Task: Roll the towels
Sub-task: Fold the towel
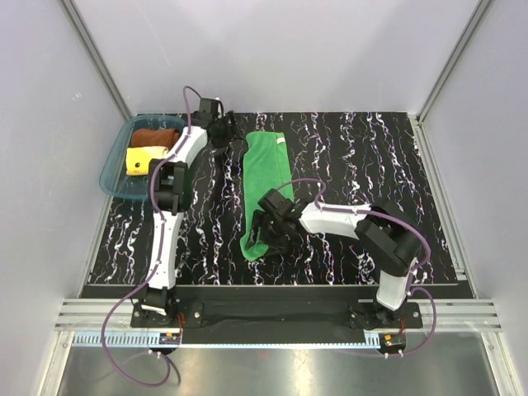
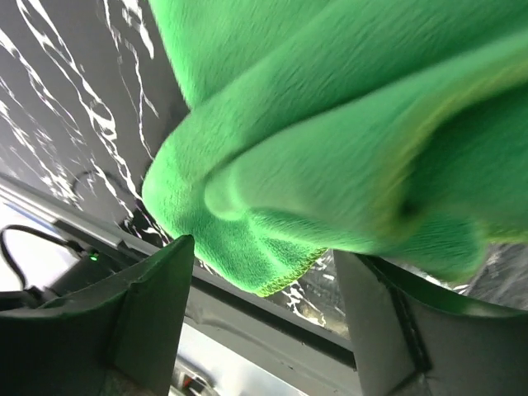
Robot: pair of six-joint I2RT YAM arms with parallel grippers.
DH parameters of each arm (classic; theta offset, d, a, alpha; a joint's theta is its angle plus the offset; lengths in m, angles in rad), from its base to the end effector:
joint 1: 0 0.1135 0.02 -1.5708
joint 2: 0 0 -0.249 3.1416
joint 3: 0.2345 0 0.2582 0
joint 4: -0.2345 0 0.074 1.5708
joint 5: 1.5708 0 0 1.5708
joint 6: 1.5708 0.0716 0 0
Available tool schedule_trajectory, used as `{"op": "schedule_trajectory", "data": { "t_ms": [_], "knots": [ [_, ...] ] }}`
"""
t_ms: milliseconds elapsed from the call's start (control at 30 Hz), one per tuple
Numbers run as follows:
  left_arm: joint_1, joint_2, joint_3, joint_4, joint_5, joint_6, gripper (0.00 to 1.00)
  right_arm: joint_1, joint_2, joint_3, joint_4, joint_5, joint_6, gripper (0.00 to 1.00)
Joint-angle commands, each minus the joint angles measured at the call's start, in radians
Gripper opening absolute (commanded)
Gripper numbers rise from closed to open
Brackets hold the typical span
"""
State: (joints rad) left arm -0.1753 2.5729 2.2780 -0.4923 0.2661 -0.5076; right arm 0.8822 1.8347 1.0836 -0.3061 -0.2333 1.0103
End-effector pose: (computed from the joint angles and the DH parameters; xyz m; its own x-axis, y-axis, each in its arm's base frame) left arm 0.5762 -0.1212 0.1307 -0.7802 -0.3381 -0.5263 -0.0323 0.8620 -0.5059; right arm 0.2287 0.3040 0.1012 -0.9916 0.0919 -0.0906 0.0311 0.8517 0.5232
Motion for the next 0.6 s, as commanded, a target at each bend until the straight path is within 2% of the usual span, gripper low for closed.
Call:
{"op": "schedule_trajectory", "data": {
  "t_ms": [0,133,267,433,533,567],
  "knots": [
    [0.000,0.004,0.063,-0.040,-0.077,0.046,0.73,0.055,0.003,0.038,-0.112,0.064,-0.006,0.77],
    [-0.006,-0.065,0.034,-0.052,-0.135,0.076,0.73,0.101,-0.040,0.059,-0.180,0.113,-0.010,0.78],
    [-0.004,-0.236,-0.121,-0.015,-0.238,0.100,0.73,0.139,-0.185,0.073,-0.292,0.218,-0.044,0.77],
    [0.000,-0.423,-0.207,-0.032,-0.196,0.057,0.74,0.167,-0.418,-0.008,-0.405,0.324,-0.049,0.75],
    [-0.022,-0.553,-0.339,-0.026,-0.157,0.035,0.73,0.169,-0.552,-0.059,-0.416,0.386,-0.048,0.75],
    [-0.047,-0.588,-0.436,0.001,-0.162,0.031,0.73,0.169,-0.583,-0.068,-0.413,0.416,-0.062,0.74]
  ]
}}
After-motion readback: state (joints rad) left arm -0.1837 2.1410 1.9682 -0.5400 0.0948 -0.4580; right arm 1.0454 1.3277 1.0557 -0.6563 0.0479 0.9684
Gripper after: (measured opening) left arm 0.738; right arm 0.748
